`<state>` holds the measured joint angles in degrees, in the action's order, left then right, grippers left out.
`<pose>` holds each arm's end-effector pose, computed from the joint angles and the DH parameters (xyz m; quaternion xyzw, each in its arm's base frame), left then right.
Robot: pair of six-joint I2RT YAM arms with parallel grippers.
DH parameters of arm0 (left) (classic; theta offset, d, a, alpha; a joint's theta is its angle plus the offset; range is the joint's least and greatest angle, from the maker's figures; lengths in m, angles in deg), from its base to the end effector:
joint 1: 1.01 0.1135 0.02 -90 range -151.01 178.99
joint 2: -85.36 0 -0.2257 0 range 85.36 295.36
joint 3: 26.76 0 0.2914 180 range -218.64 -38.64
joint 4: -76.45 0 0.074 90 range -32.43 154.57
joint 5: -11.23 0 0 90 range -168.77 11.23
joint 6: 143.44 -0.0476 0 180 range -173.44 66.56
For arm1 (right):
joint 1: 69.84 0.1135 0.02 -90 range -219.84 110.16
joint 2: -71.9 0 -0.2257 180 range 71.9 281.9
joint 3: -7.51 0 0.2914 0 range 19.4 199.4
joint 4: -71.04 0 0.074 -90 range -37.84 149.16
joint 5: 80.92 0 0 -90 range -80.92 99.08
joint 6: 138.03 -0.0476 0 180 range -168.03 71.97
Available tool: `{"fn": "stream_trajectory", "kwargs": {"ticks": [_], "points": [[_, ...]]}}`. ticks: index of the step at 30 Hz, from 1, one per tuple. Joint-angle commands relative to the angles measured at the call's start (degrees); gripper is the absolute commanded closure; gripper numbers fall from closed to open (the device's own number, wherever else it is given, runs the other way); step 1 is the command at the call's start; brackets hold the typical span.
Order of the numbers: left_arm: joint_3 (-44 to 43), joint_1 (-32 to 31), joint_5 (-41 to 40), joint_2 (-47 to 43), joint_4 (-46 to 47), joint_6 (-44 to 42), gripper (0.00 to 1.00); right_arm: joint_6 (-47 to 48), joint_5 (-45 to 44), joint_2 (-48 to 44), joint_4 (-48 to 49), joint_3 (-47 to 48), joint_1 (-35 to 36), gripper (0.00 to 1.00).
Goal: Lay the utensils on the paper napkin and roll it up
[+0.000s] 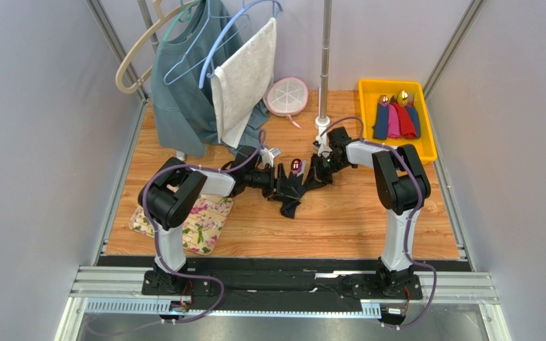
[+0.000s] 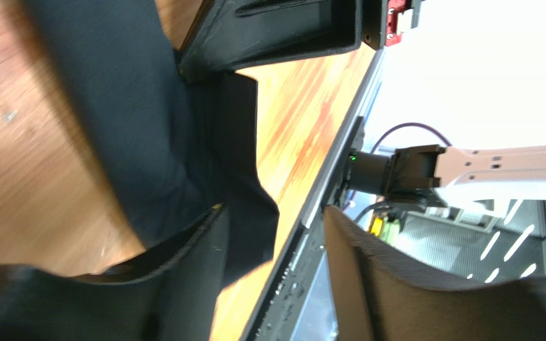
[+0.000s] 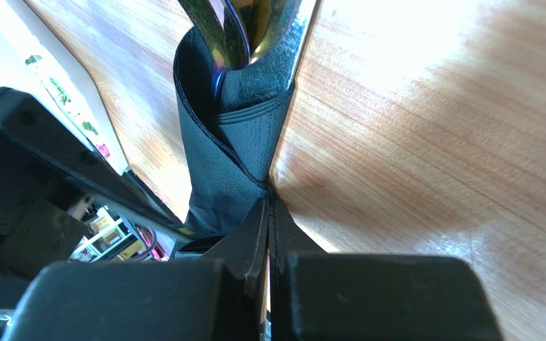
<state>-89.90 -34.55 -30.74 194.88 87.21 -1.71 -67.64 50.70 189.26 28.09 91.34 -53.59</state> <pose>0.2992 -0.2408 0.0536 0.0552 0.8317 -0.5490 0.0619 0.3677 0.1401 0.0464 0.0146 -0.9291 -0.3695 0.0039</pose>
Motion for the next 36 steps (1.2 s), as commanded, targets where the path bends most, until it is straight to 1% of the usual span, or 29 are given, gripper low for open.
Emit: {"fn": "stream_trajectory", "kwargs": {"ticks": [1,2,4,5,6,8,10,13,17,24,27,30,31,34,36], "points": [[2.39,2.68,0.67,-4.13,2.24,2.76,0.44,2.65,-5.68,1.73,1.10,-1.36,0.01,1.00],[2.92,3.82,0.57,-4.05,2.68,3.46,0.51,2.65,-5.59,1.64,1.19,-1.45,0.01,1.00],[3.97,4.45,0.57,-3.87,4.08,4.17,0.59,2.56,-5.59,1.64,1.45,-1.54,0.01,1.00],[4.07,4.53,0.31,-3.87,3.82,4.00,0.67,2.48,-5.59,1.47,1.45,-1.54,0.01,1.00],[3.98,4.62,0.31,-3.52,3.74,3.82,0.70,2.48,-5.50,1.47,1.54,-1.54,0.01,1.00],[3.46,4.62,0.48,-2.82,3.65,3.91,0.74,2.39,-5.50,1.47,1.54,-1.54,-0.08,1.00],[2.49,4.45,0.49,-1.50,2.51,3.65,0.76,2.39,-5.50,1.47,1.54,-1.63,-0.08,1.00],[0.39,3.40,0.40,-0.09,-0.99,2.42,0.82,2.22,-5.50,1.55,1.54,-1.72,0.01,1.00],[-1.11,1.20,1.18,1.14,-1.98,2.42,0.87,2.04,-5.50,1.55,1.54,-1.80,0.01,1.00],[-2.17,-1.18,1.36,3.59,-6.46,0.22,0.88,1.69,-5.42,1.38,1.27,-1.37,-0.08,1.00],[-2.52,-1.44,0.40,4.30,-8.74,-2.41,0.90,1.34,-5.24,1.29,1.27,-1.37,0.01,1.00],[-3.31,-1.70,-0.92,5.53,-12.69,-5.22,0.90,0.98,-4.45,1.29,1.36,-1.19,0.01,1.00],[-3.40,-1.62,-1.27,5.80,-13.48,-5.93,0.86,0.64,-3.75,1.20,1.28,-1.02,0.01,1.00],[-4.46,-1.70,-2.94,7.03,-16.39,-8.39,0.81,0.02,-1.82,0.07,1.28,-0.32,0.01,1.00],[-4.89,-1.62,-4.70,7.47,-18.14,-9.70,0.78,-0.60,-0.68,-0.99,0.84,0.30,0.01,0.95]]}}
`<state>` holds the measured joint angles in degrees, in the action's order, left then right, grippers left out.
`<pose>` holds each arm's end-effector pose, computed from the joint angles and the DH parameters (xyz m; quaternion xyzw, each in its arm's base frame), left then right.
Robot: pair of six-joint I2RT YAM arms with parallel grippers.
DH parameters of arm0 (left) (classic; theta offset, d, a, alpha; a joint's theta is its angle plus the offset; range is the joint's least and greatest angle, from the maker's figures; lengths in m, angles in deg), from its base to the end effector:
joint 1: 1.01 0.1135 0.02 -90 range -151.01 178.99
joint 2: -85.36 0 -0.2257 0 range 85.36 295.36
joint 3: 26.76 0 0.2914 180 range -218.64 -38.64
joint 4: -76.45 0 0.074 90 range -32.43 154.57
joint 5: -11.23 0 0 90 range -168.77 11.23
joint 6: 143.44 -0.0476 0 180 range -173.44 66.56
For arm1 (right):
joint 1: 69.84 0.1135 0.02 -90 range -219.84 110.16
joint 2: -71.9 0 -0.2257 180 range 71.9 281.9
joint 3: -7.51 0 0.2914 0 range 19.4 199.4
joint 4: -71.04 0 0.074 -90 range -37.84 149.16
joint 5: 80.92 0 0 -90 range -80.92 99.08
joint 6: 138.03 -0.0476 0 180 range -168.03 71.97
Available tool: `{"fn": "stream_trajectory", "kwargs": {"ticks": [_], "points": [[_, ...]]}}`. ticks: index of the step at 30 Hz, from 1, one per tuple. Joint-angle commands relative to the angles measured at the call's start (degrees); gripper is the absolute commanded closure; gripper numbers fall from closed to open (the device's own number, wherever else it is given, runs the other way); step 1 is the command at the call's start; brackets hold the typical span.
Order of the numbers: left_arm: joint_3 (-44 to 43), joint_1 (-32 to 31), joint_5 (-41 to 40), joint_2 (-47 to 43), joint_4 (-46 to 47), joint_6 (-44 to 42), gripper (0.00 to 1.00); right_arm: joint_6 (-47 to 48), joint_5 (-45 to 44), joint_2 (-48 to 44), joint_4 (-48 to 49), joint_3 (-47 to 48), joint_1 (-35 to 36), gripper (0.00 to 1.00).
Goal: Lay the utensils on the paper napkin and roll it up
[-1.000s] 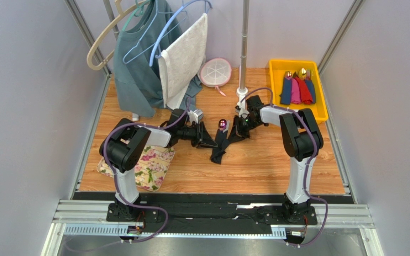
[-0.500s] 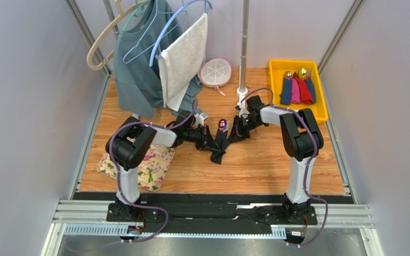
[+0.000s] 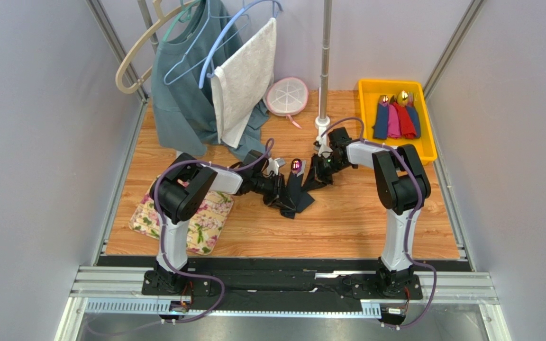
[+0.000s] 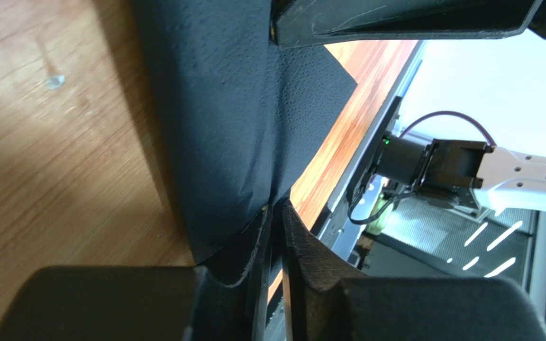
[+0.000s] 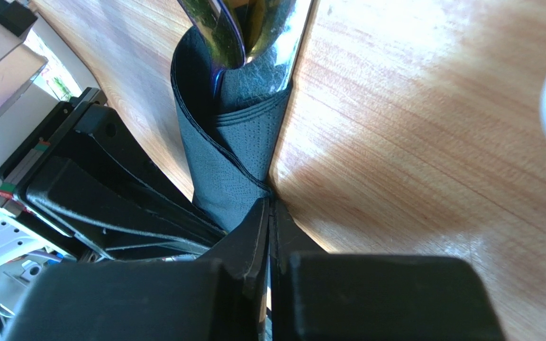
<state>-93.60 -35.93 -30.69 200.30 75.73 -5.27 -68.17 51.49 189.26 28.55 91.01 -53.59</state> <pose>0.2908 -0.2462 0.0216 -0.0437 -0.8657 0.4984 0.0125 0.3668 0.1404 0.0455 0.0115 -0.9266 -0.3758 0.0069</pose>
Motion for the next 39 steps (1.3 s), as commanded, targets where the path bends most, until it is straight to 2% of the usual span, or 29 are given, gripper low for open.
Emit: {"fn": "stream_trajectory", "kwargs": {"ticks": [1,2,4,5,7,12,16,23,28,32,35,39], "points": [[-1.29,-0.33,-5.01,2.22,-6.68,-6.24,0.73,-0.07,-0.59,-1.95,0.12,0.98,-0.08,0.91],[-1.46,-0.33,-5.62,2.48,-6.85,-6.50,0.72,-0.07,-0.23,-2.57,-0.41,1.77,0.01,0.82],[-1.82,-0.33,-6.32,2.75,-8.08,-7.03,0.69,0.36,0.30,-4.32,-1.64,2.30,-0.08,0.74],[-2.08,-0.33,-7.02,2.92,-8.86,-7.73,0.68,0.97,0.30,-4.94,-2.43,2.82,-0.08,0.63],[-2.34,-0.33,-7.73,3.01,-9.66,-8.34,0.66,1.68,0.13,-6.69,-3.13,3.09,-0.08,0.59],[-5.24,-0.77,-11.42,3.80,-16.67,-13.09,0.64,2.13,1.26,-9.60,-3.41,3.27,-0.08,0.64],[-5.68,-0.94,-12.65,4.07,-18.10,-14.59,0.63,-0.94,4.16,-10.31,-2.00,2.74,0.45,0.67],[-5.77,-1.03,-13.09,3.89,-17.75,-14.94,0.63,-4.55,5.13,-7.42,1.25,-1.56,2.56,0.83],[-5.95,-0.94,-12.74,2.84,-16.79,-14.76,0.63,-3.07,1.02,-5.13,1.87,-4.02,2.65,0.91],[-4.98,-1.03,-11.87,0.91,-14.33,-14.59,0.57,-0.43,-4.35,-3.28,1.08,-4.90,2.64,0.95],[-4.02,-0.94,-10.55,-2.69,-11.78,-14.15,0.53,0.80,-9.26,-2.23,0.29,-5.08,2.73,0.96],[-4.81,-0.94,-7.83,-8.74,-12.47,-14.06,0.49,1.86,-11.56,-0.91,-0.41,-4.73,2.82,0.97]]}}
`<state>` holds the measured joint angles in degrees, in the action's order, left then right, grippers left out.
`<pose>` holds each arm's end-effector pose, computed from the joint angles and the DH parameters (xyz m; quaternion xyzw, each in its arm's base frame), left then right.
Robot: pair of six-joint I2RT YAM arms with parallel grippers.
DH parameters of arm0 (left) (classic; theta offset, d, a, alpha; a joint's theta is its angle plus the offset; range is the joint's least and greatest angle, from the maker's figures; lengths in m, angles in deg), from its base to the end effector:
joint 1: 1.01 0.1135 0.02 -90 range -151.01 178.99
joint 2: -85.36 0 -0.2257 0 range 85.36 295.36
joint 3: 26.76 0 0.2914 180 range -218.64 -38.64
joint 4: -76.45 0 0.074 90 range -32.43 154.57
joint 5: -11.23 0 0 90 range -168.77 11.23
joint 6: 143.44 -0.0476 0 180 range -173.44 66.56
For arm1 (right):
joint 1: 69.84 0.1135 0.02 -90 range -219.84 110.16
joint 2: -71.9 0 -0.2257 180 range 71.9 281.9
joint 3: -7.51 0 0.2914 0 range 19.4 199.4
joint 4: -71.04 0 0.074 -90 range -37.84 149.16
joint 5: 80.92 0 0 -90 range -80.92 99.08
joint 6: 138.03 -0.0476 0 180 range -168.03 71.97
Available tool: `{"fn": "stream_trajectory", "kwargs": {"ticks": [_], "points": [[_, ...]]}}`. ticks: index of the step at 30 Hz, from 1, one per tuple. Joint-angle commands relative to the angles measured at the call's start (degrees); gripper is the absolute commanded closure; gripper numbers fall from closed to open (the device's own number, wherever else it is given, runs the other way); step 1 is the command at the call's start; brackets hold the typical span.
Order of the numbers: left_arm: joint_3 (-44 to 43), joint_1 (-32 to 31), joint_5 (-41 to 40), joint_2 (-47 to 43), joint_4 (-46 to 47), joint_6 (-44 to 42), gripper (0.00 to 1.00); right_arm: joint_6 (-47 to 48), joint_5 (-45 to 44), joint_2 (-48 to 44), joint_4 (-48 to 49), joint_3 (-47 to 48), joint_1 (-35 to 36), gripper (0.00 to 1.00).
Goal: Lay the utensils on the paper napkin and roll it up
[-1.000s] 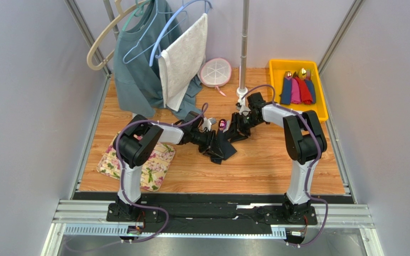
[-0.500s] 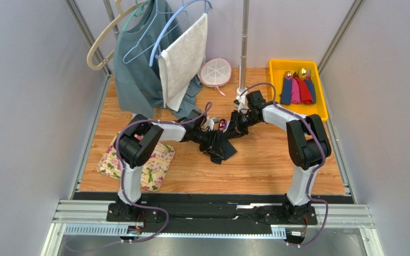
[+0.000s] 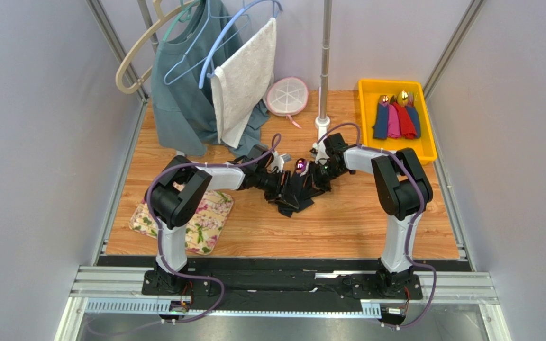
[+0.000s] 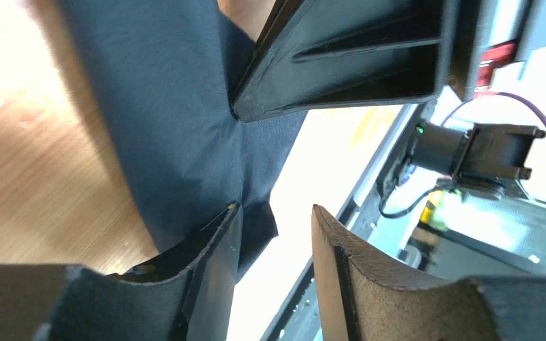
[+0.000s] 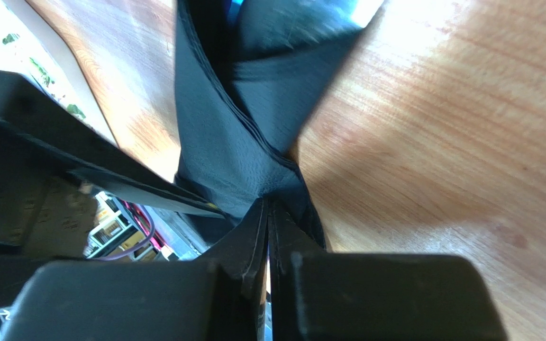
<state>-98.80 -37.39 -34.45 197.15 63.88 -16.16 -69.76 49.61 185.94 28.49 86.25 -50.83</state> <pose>0.2974 -0.2604 0.0512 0.1149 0.8774 -0.4650 0.0254 0.3425 0.1507 0.0435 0.0145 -0.9334 -0.3574 0.0268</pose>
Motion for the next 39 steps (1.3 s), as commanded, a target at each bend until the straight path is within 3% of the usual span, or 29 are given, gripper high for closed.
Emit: {"fn": "stream_trajectory", "kwargs": {"ticks": [1,4,8,16,27,35,39], "points": [[0.66,0.61,-3.19,-6.66,-0.98,-2.83,0.49,3.46,-9.86,2.59,-0.35,0.04,0.15,0.97],[2.76,0.87,-1.26,-9.56,-0.11,-0.90,0.49,3.63,-10.56,2.94,-0.35,-0.05,0.16,0.98],[4.70,1.31,0.15,-10.10,2.36,1.57,0.58,3.89,-10.74,3.03,-0.09,-0.49,0.24,0.98],[4.70,1.23,1.91,-1.84,3.50,4.12,0.80,3.98,-10.82,3.30,-0.44,-0.32,0.33,0.99],[5.58,1.40,-1.25,5.10,1.04,2.97,0.90,5.21,-10.57,3.12,-2.19,1.53,0.33,0.98],[4.79,1.31,-2.57,6.69,-0.98,1.23,0.95,2.85,4.27,-6.45,-0.88,3.11,-0.72,0.87],[3.74,1.31,-4.50,7.13,-3.79,0.08,0.96,-0.14,5.61,-10.23,3.24,4.08,-0.46,0.83]]}}
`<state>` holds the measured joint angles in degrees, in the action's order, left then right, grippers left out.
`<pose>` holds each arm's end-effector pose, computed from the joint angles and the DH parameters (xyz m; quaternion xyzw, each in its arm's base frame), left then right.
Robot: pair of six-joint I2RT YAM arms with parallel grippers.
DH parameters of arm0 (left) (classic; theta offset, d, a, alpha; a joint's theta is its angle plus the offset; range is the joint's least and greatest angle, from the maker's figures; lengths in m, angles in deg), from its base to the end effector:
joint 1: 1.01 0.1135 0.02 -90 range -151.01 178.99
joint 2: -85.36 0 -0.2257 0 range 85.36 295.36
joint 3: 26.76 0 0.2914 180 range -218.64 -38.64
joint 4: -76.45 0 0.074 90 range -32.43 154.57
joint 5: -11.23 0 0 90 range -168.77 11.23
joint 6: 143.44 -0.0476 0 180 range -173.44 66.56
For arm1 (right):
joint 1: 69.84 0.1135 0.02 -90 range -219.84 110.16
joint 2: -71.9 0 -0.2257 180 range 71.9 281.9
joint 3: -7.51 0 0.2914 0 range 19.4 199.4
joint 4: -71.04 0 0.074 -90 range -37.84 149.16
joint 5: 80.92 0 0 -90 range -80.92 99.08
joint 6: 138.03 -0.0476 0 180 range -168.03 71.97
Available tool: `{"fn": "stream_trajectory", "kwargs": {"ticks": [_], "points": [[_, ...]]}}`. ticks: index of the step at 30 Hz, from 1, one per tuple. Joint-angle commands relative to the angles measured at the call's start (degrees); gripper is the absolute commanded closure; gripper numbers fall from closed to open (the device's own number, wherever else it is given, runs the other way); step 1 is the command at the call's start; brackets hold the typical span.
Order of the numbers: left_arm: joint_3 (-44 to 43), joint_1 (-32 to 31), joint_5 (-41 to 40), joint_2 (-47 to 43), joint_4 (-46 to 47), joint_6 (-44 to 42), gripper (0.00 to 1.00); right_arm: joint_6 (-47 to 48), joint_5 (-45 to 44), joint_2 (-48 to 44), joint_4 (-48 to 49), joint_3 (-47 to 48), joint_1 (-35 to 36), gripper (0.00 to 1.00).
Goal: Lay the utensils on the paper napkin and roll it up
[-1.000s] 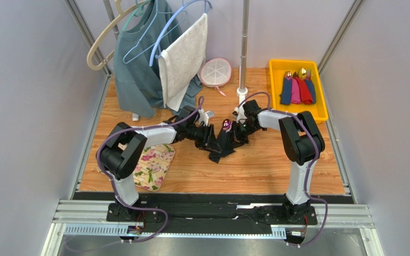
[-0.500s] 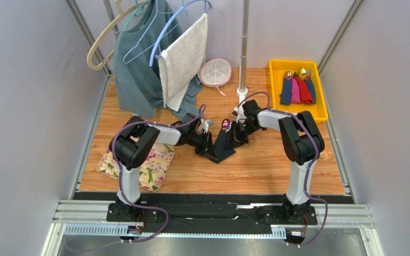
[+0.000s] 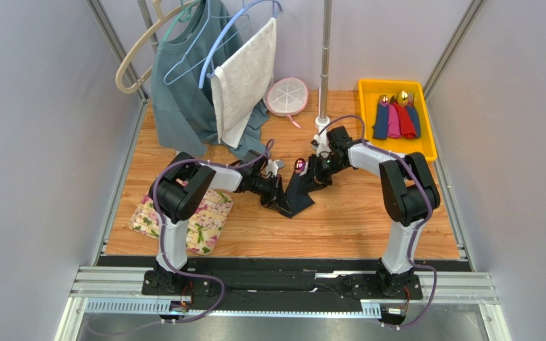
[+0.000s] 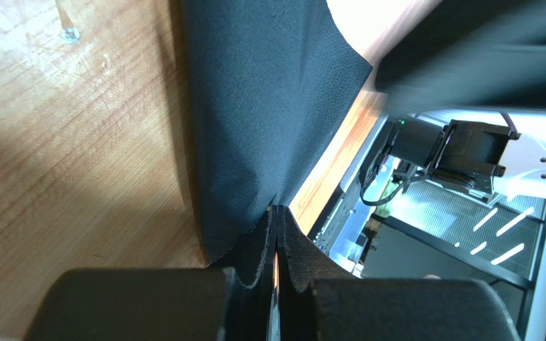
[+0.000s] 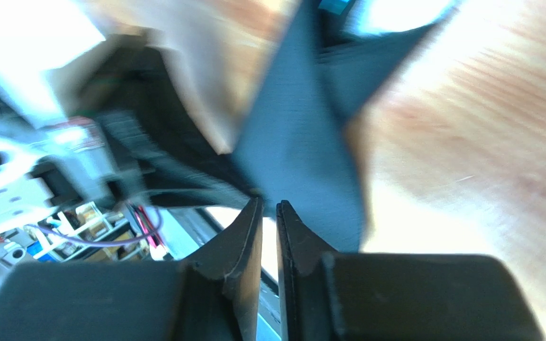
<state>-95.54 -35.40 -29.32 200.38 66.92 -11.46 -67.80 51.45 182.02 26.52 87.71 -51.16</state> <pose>0.2899 -0.2422 0.0208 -0.0654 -0.8743 0.4795 0.0370 0.3492 0.1519 0.0749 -0.0401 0.9243 0.3796 0.0013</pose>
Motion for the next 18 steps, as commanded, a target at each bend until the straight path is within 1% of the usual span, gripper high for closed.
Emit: {"fn": "stream_trajectory", "kwargs": {"ticks": [1,5,10,14,18], "points": [[0.39,-0.76,-9.98,3.98,-7.09,-4.80,0.97,-2.72,3.51,-6.15,5.40,3.31,-0.13,0.82],[-0.57,-1.12,-11.74,3.98,-9.20,-6.20,0.99,-5.53,2.37,-3.26,6.54,4.46,0.92,0.83],[-1.98,-1.73,-14.56,3.63,-12.28,-7.17,1.00,-7.91,1.49,0.61,8.73,3.41,1.98,0.86],[-1.72,-1.64,-15.26,3.37,-12.11,-6.73,1.00,-7.22,-0.61,2.55,8.21,1.83,1.98,0.88],[-1.28,-1.64,-14.03,3.89,-10.53,-5.33,1.00,-4.58,-3.07,3.34,4.88,0.42,1.80,0.89]]}}
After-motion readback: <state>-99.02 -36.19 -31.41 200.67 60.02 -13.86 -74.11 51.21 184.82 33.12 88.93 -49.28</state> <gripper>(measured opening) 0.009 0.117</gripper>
